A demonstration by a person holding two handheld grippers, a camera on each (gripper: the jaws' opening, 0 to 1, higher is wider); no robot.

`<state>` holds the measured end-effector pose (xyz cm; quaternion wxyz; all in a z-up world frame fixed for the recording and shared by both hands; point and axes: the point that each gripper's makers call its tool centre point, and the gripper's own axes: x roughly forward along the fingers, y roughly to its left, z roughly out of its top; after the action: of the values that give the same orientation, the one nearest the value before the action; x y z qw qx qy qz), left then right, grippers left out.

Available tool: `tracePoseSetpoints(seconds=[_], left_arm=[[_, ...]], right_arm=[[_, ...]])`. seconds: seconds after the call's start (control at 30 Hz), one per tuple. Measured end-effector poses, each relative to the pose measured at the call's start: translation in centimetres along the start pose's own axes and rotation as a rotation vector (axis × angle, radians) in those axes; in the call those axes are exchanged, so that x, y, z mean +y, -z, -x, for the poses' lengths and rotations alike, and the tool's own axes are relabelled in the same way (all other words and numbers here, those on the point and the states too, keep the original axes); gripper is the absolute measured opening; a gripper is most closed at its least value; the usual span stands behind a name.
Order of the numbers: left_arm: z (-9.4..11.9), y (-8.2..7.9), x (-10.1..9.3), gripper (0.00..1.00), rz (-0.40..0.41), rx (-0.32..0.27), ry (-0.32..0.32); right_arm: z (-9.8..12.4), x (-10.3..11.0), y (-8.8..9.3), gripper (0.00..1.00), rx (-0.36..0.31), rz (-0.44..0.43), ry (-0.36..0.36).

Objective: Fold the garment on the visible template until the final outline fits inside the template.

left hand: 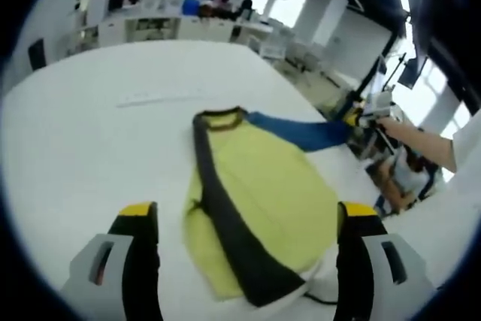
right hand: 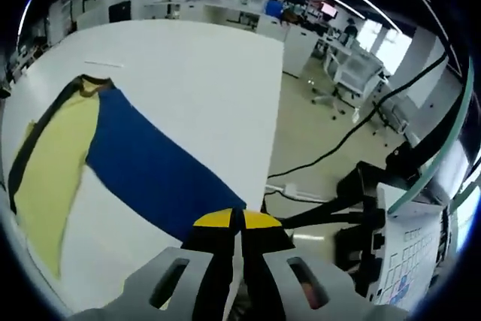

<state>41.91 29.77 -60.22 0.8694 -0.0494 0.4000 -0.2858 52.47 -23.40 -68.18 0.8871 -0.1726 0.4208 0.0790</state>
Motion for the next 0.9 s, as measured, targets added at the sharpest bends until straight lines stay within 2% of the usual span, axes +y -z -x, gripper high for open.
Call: tracePoseSetpoints(seconds=[0.2, 0.9], left_arm=[[-0.4, -0.2, -0.5, 0.95, -0.001, 0.001, 0.007], [-1.9, -0.9, -1.8, 0.95, -0.003, 0.01, 0.016]], right_arm=[[-0.6, -0.7, 0.6, 0.03, 0.019, -0.007, 0.007], [-1.5, -1.5, 0.4, 0.05, 0.0, -0.019, -0.001]])
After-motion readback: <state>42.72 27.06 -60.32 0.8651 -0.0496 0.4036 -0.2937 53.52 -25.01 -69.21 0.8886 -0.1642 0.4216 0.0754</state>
